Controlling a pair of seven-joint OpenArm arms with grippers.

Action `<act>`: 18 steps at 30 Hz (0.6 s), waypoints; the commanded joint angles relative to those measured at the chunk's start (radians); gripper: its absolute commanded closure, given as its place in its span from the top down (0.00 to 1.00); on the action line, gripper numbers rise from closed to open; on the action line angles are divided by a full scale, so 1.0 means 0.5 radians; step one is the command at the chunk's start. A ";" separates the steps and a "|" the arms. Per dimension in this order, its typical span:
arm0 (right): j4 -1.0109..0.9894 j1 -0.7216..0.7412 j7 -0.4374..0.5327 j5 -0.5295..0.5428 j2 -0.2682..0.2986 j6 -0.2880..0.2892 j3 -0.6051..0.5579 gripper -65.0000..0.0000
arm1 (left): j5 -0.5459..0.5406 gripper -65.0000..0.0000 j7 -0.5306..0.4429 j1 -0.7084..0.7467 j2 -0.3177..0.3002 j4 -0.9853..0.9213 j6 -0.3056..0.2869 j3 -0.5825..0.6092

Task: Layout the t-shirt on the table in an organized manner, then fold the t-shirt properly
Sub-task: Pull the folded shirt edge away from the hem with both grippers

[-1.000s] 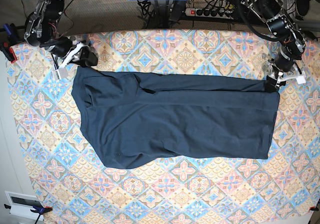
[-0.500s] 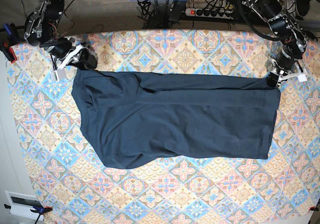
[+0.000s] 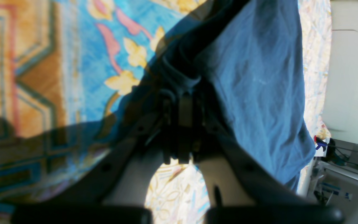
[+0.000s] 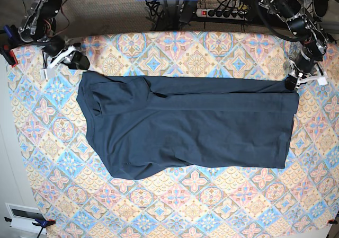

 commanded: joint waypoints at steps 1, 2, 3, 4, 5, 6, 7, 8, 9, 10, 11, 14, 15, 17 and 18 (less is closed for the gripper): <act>0.010 0.011 0.034 0.054 0.023 0.020 0.008 0.43 | -0.001 0.00 -0.010 -0.008 -0.034 0.020 0.005 -0.008; -0.012 0.011 0.034 0.054 0.023 0.020 0.005 0.43 | -0.001 0.00 -0.010 -0.008 -0.034 0.020 0.005 -0.008; -0.030 0.011 0.034 0.054 0.023 0.020 0.005 0.43 | -0.001 0.00 -0.010 -0.008 -0.034 0.020 0.005 -0.008; -0.043 0.011 0.034 0.054 0.023 0.020 0.005 0.43 | -0.001 0.00 -0.010 -0.008 -0.034 0.020 0.005 -0.008; -0.052 0.011 0.034 0.051 0.023 0.020 0.002 0.43 | -0.001 0.00 -0.010 -0.008 -0.034 0.020 0.005 -0.008; -0.070 0.011 0.034 0.051 0.023 0.020 -0.001 0.43 | -0.001 0.00 -0.007 -0.008 -0.034 0.020 0.005 -0.008; -0.098 0.011 0.034 0.029 0.023 0.020 -0.001 0.43 | -0.001 0.00 -0.007 -0.008 -0.034 0.020 0.005 -0.008; -0.125 0.011 0.034 -0.011 0.023 0.020 -0.001 0.43 | -0.001 0.00 -0.007 -0.008 -0.034 0.020 0.005 -0.008; -0.138 0.023 0.034 -0.063 0.023 0.020 -0.001 0.43 | -0.001 0.00 -0.007 -0.008 -0.034 0.020 0.005 -0.008; -0.144 0.075 0.031 -0.115 0.023 0.020 -0.001 0.43 | -0.001 0.00 -0.007 -0.008 -0.034 0.020 0.005 -0.008; -0.144 0.146 0.022 -0.152 0.023 0.020 -0.001 0.43 | -0.001 0.00 -0.007 -0.008 -0.034 0.020 0.005 -0.008; -0.159 0.272 0.019 -0.186 0.023 0.020 -0.005 0.43 | -0.001 0.00 -0.007 -0.008 -0.034 0.020 0.005 -0.008; -0.168 0.275 0.019 -0.186 0.023 0.020 -0.008 0.43 | -0.001 0.00 -0.007 -0.008 -0.034 0.020 0.005 -0.008; -0.178 0.290 0.019 -0.186 0.023 0.020 -0.008 0.43 | -0.001 0.00 -0.007 -0.008 -0.034 0.020 0.005 -0.008; -0.181 0.290 0.019 -0.186 0.023 0.020 -0.008 0.43 | -0.001 0.00 -0.007 -0.008 -0.034 0.020 0.005 -0.008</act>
